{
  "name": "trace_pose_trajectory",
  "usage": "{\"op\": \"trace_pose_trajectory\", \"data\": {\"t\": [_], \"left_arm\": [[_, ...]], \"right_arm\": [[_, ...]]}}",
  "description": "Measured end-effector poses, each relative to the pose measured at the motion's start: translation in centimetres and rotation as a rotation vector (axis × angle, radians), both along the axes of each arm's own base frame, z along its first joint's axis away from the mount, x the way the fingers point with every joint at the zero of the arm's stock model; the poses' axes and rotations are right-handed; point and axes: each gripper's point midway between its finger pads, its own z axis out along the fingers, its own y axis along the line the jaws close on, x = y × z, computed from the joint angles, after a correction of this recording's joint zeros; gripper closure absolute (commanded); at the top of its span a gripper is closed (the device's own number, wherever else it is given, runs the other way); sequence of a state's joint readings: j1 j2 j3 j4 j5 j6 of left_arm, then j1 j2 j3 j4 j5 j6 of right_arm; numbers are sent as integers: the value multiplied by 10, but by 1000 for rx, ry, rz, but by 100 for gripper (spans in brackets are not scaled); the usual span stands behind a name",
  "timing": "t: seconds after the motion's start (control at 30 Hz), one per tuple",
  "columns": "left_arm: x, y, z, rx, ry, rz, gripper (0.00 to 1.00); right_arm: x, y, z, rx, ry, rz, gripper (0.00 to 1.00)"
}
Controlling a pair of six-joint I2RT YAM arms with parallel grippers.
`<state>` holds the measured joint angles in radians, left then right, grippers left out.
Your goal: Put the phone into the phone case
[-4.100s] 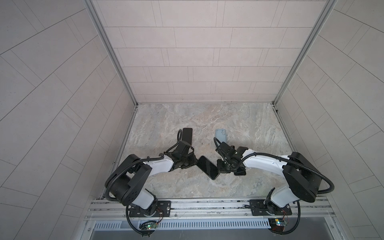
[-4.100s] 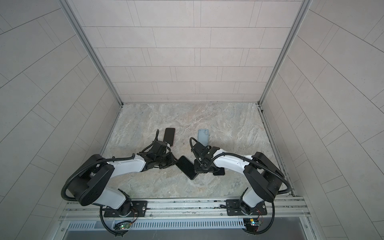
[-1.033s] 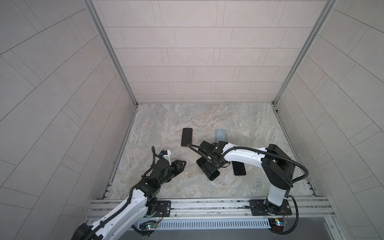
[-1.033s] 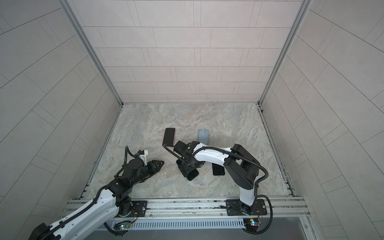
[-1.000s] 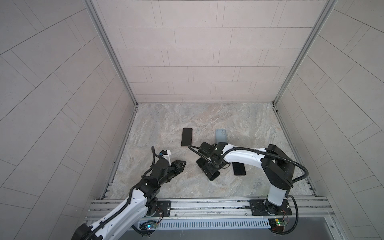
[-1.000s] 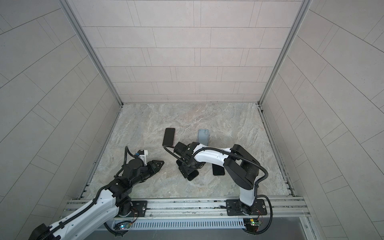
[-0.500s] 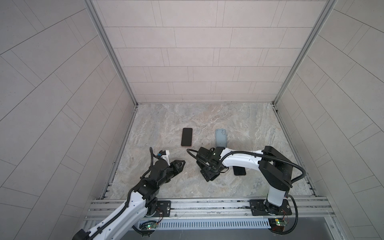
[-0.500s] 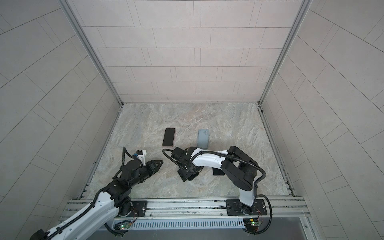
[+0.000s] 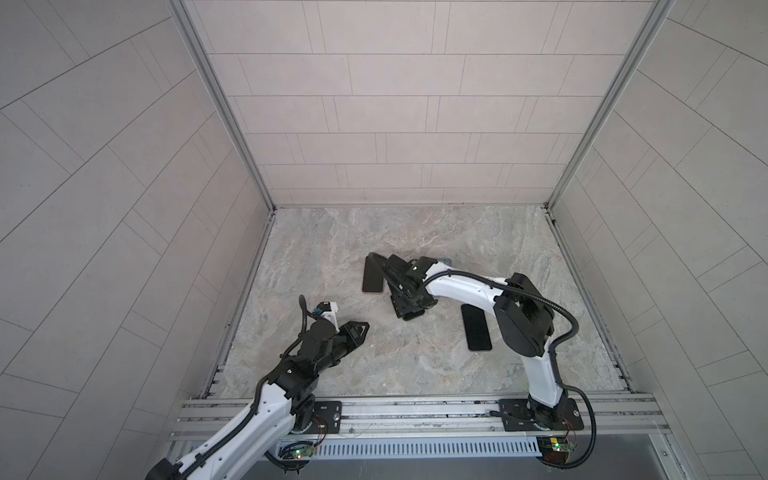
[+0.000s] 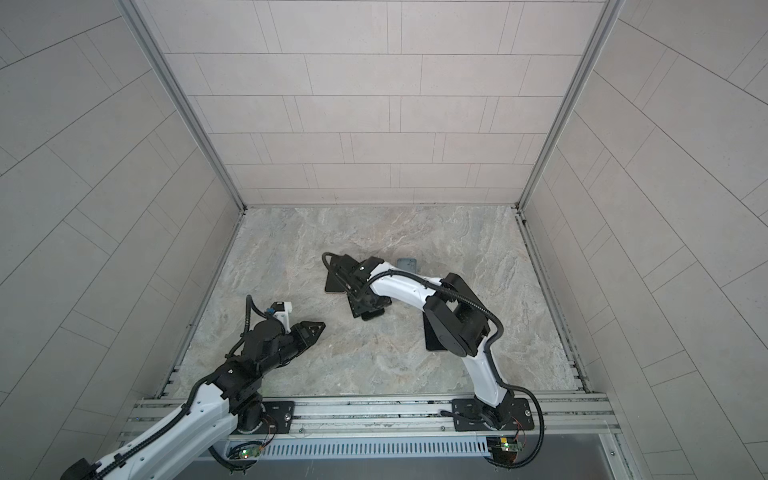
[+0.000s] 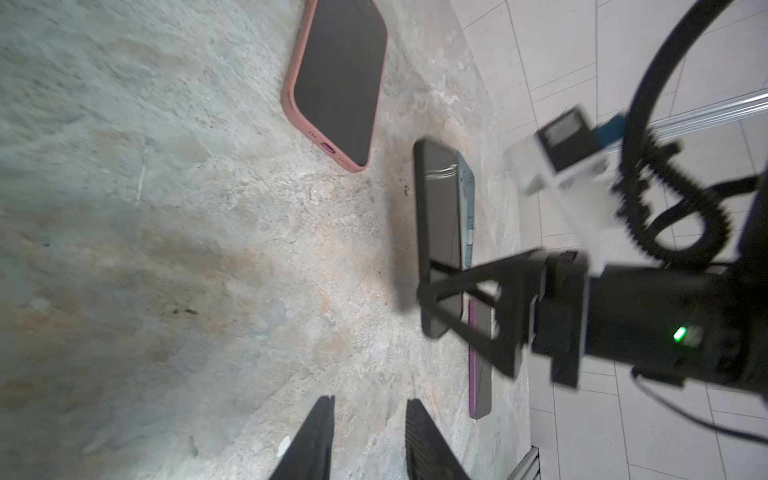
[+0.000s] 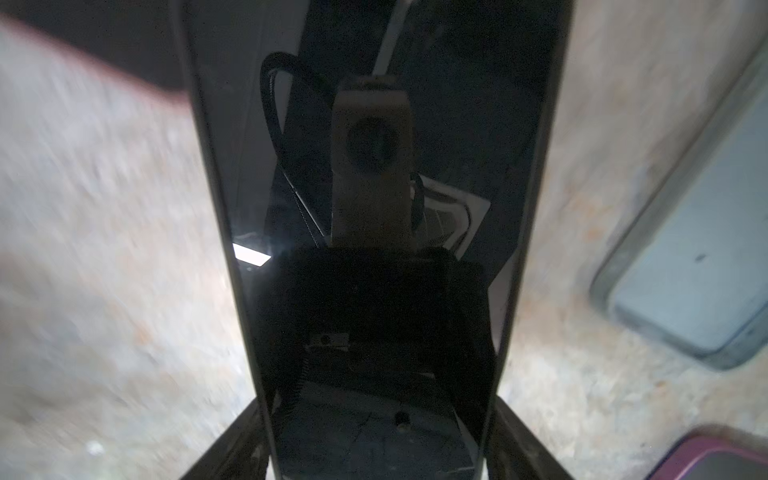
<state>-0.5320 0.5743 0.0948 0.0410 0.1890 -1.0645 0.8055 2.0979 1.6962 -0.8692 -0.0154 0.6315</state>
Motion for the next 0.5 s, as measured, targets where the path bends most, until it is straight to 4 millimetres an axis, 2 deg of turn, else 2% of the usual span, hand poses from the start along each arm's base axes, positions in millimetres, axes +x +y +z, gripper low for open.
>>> {"op": "trace_pose_trajectory", "data": {"t": [0.1, 0.23, 0.3, 0.43, 0.5], "left_arm": [[0, 0, -6, 12, 21, -5, 64], [0, -1, -11, 22, 39, -10, 64], [1, -1, -12, 23, 40, -9, 64], [2, -1, -13, 22, 45, -9, 64], [2, -2, -13, 21, 44, -11, 64]], "right_arm": [[38, 4, 8, 41, -20, -117, 39], [70, 4, -2, 47, 5, -223, 38], [75, 1, -15, 34, 34, -251, 37], [70, -9, -34, -6, 95, -277, 33], [68, -11, -35, -1, 111, -281, 21]]}}
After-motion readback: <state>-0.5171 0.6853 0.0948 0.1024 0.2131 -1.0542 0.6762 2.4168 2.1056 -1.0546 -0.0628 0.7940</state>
